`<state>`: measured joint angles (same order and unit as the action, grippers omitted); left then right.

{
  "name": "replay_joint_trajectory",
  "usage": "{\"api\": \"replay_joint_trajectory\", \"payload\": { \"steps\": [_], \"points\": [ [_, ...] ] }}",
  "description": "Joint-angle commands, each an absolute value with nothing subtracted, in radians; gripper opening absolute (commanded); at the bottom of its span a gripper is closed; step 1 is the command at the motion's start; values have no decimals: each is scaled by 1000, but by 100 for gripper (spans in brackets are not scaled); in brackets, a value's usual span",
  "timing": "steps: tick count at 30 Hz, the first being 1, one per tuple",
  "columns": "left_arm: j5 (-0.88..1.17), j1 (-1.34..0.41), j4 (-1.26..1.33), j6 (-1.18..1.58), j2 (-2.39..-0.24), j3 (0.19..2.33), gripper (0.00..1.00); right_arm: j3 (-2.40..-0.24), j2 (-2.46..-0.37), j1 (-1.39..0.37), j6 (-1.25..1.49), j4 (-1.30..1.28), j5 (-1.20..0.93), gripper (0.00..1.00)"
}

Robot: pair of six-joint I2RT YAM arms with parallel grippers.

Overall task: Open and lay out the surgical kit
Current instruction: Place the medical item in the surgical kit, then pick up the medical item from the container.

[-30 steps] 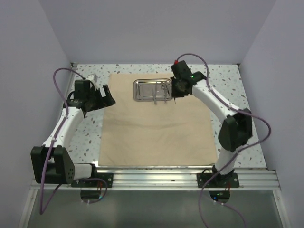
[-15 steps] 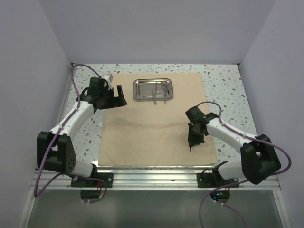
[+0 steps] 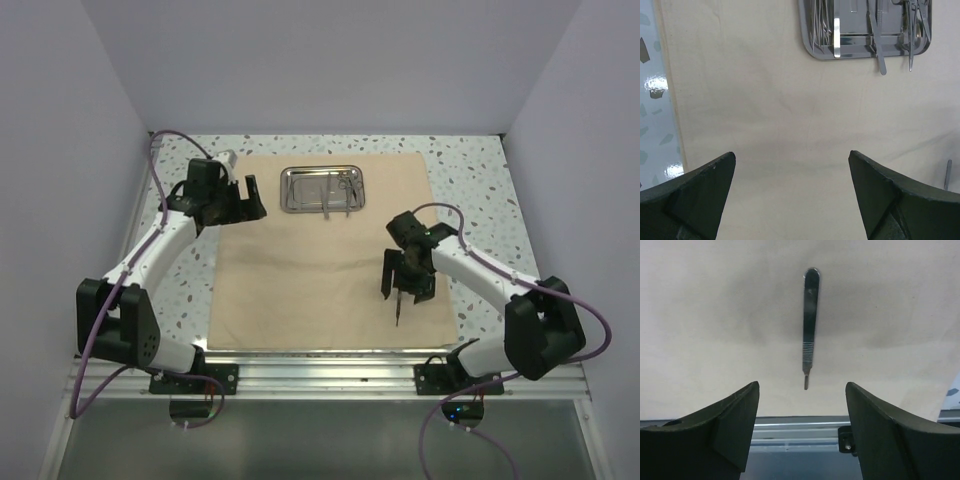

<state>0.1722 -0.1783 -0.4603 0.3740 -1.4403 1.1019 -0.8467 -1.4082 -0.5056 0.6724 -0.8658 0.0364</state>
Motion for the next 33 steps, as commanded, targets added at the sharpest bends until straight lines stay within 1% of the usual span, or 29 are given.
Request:
{"api": "replay_joint_trajectory", "payload": {
  "steps": [1,3,6,8,9,10,11,12,13,14,16,17,19,20,23,26,33],
  "points": [
    [155,-183,-451,365,-1382,1105,100,-1032,-1344,-509,632,-1009,103,74],
    [146,-183,-453,365,-1370,1098,100,-1155,-1359,-509,617,-1016,97,73],
    [135,-183,-463,364,-1359,1089,100,-1322,-1417,-511,579,-956,60,73],
    [130,-183,-472,365,-1347,1081,100,-1402,-1518,-511,563,-928,48,72],
    [127,-183,-479,364,-1342,1077,100,-1495,-1558,-511,540,-917,40,72],
    [123,-183,-486,362,-1330,1069,100,-1546,-1659,-511,528,-917,31,71],
    [111,-183,-494,362,-1324,1065,100,-1599,-1704,-514,517,-917,28,71],
    [107,-183,-509,365,-1316,1059,100,-1711,-1760,-514,496,-928,25,70],
    [104,-183,-514,365,-1298,1042,100,-1767,-1808,-517,485,-931,23,70],
    [103,-183,-526,365,-1284,1031,100,-1875,-1906,-517,477,-936,23,70],
    [94,-183,-538,374,-1237,993,100,-1984,-1994,-520,456,-957,18,69],
    [91,-183,-546,374,-1218,976,100,-2087,-2088,-523,450,-971,18,70],
    [83,-183,-558,379,-1171,930,100,-2192,-2179,-525,445,-991,14,69],
    [74,-183,-572,382,-1155,916,100,-2282,-2251,-525,445,-1003,14,69],
    [54,-183,-604,385,-1100,878,99,-2417,-2344,-528,460,-1017,8,68],
    [43,-183,-629,385,-1059,858,99,-2448,-2405,-528,479,-1000,3,67],
    [43,-183,-634,380,-1049,845,100,-2379,-2441,-532,502,-928,9,63]
  ]
}}
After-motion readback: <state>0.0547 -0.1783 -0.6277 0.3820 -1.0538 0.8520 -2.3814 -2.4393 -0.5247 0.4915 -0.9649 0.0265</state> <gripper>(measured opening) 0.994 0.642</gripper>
